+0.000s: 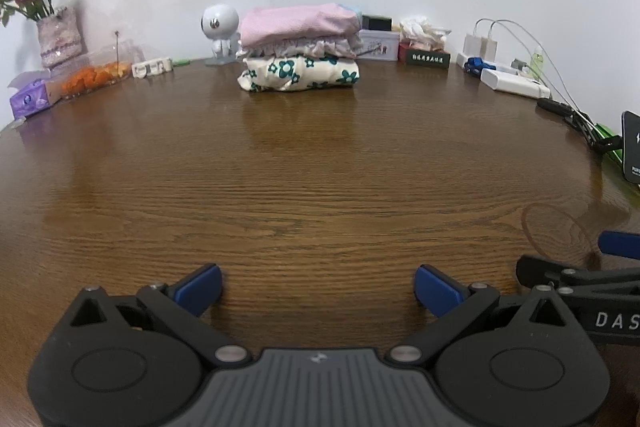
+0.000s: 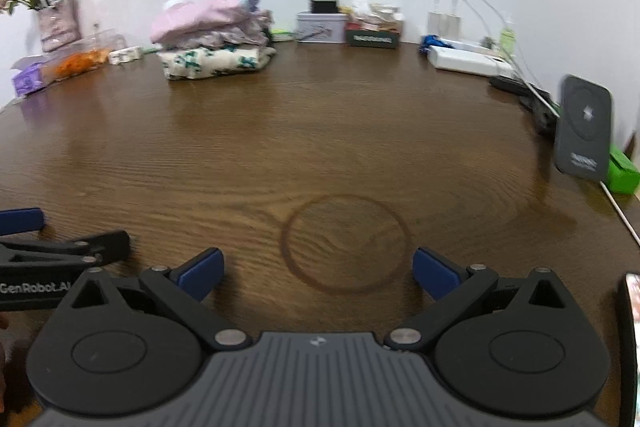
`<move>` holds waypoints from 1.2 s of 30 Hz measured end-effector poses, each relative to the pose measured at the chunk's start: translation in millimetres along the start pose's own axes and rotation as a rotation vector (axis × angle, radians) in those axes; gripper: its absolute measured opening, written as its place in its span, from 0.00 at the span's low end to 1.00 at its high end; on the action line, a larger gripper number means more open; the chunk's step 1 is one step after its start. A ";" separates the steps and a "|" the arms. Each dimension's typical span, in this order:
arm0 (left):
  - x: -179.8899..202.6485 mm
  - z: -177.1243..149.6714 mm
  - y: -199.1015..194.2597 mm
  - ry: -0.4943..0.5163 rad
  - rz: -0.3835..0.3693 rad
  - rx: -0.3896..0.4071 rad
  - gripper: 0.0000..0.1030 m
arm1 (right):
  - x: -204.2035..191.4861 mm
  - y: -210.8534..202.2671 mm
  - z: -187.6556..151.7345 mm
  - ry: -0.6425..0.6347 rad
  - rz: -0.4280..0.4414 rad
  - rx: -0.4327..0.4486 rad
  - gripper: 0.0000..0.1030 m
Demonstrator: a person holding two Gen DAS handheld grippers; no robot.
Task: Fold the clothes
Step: 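Move both grippers toward the clothes stack and pinch the cream flowered shirt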
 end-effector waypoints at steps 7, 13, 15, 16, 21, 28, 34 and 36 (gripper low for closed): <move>-25.0 65.9 16.3 0.023 -0.006 0.066 1.00 | -9.3 16.5 64.3 -0.025 0.106 0.128 1.00; -55.6 149.2 80.4 0.036 -0.003 0.086 0.91 | -12.7 93.5 145.3 0.068 0.187 0.123 0.93; -65.5 172.0 103.8 0.043 0.019 0.082 0.90 | -20.3 119.7 163.5 0.075 0.220 0.101 0.87; -68.6 180.9 114.1 0.051 0.022 0.080 0.90 | -25.8 131.5 171.2 0.069 0.242 0.091 0.84; -80.4 204.1 171.8 0.067 -0.027 0.044 0.74 | -57.4 182.0 202.5 -0.028 0.293 0.080 0.66; -89.0 222.3 209.0 -0.014 -0.261 0.051 0.14 | -73.4 234.1 230.0 -0.012 0.310 0.003 0.00; -87.9 241.9 138.0 -0.027 -0.336 0.258 0.00 | -78.0 126.0 264.7 0.085 0.469 0.238 0.00; -89.5 248.0 83.1 -0.039 -0.352 0.355 0.00 | -79.5 82.0 270.3 0.072 0.503 0.304 0.00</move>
Point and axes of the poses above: each gripper's, at about its wrist camera, not at the fingertips, and y roughly the way its jaws point, x to its right, z to its top, the point moved 7 cm from there along y, roughly the way its jaws point, and after that the axes turned 5 degrees about -x, right-handed, at the moved point
